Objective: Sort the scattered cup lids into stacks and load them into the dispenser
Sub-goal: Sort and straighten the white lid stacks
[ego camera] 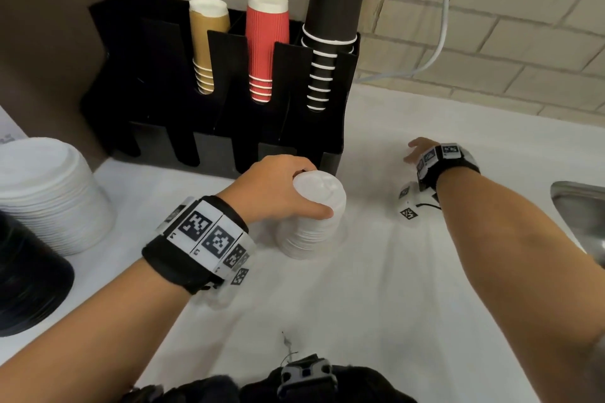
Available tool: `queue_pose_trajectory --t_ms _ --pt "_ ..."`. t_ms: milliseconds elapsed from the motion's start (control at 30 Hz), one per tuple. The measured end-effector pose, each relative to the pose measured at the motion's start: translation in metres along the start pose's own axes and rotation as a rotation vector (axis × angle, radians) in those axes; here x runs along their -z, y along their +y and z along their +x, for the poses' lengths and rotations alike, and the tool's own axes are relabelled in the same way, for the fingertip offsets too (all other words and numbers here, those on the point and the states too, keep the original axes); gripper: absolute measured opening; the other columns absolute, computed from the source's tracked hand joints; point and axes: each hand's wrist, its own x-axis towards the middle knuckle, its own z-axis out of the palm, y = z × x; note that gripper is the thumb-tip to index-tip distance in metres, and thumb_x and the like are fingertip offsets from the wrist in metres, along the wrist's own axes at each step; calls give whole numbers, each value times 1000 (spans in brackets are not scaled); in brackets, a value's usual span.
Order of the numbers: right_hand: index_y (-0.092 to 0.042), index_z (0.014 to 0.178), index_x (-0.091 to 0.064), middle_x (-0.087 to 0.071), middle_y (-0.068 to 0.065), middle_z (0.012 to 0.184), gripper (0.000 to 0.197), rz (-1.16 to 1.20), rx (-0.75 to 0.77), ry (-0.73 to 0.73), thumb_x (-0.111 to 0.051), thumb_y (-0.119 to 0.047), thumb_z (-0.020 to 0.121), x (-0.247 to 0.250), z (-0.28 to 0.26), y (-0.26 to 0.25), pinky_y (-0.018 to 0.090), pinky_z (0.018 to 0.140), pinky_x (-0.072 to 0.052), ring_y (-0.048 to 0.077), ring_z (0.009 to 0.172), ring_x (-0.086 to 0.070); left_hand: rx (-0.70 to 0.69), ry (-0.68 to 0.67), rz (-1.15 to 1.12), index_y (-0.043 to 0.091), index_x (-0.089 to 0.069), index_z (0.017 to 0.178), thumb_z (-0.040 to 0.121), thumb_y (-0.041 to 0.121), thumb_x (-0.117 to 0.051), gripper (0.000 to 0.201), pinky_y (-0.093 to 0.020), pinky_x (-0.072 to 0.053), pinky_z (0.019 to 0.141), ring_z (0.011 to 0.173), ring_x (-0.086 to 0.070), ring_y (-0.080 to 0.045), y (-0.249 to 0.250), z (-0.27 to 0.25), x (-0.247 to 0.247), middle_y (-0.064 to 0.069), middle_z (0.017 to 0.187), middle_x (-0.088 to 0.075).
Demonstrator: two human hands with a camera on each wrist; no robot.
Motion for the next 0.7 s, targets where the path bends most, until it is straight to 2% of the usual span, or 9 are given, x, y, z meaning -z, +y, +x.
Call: queue_pose_trajectory --t_ms 133,200,233,300,367,433,500,567,700 --pt "-6 140 -44 -41 13 147 43 223 -17 80 -47 -18 98 18 -24 -16 36 111 -31 30 134 -40 -1 31 17 30 -59 115 70 48 -77 52 -27 -45 80 98 -54 -14 -1 -7 -10 10 108 -46" --pt "-6 138 -46 -44 15 143 43 413 22 123 -42 -24 99 29 -52 -26 36 106 -34 32 130 -42 -4 56 -20 30 -53 124 75 48 -73 55 -27 -44 84 101 -53 -15 -3 -12 -14 9 114 -42" --pt "-12 136 -47 -46 11 141 42 502 39 166 -41 -29 99 32 -69 -30 35 100 -36 31 127 -44 -6 65 -44 30 -50 128 77 48 -72 58 -28 -44 87 104 -51 -16 -4 -14 -16 9 117 -41" --pt "-33 125 -51 -52 1 126 33 717 80 230 -42 -41 94 33 -113 -40 35 85 -41 26 111 -50 -7 79 -93 29 -44 135 79 47 -71 66 -31 -43 93 110 -49 -18 -6 -19 -19 7 123 -41" --pt "-45 106 -55 -57 -7 105 21 901 186 276 -46 -46 87 26 -159 -52 33 74 -45 16 93 -54 -14 108 -161 25 -41 139 77 46 -74 73 -30 -41 94 115 -48 -17 -7 -23 -21 5 126 -44" --pt "-46 99 -58 -59 -11 93 19 979 337 269 -52 -47 82 16 -199 -66 28 69 -49 8 83 -57 -31 143 -223 23 -43 138 74 46 -78 77 -32 -42 98 117 -49 -17 -7 -27 -23 3 128 -49" --pt "-43 99 -63 -61 -20 87 18 948 441 243 -63 -43 81 4 -227 -81 17 66 -48 3 83 -59 -43 164 -266 23 -46 134 69 47 -81 77 -35 -45 100 117 -52 -15 -7 -30 -25 3 127 -54" --pt "-36 100 -67 -62 -25 89 21 912 495 239 -73 -33 81 -8 -243 -92 13 71 -47 7 89 -61 -62 190 -314 29 -51 123 65 46 -84 69 -30 -49 93 109 -55 -8 -7 -33 -26 8 119 -59" --pt "-28 109 -69 -61 -2 115 35 792 486 247 -79 -27 75 -23 -256 -105 23 91 -47 12 104 -58 -73 257 -358 29 -57 121 61 43 -88 69 -22 -51 83 100 -60 -3 -8 -39 -29 12 109 -64"
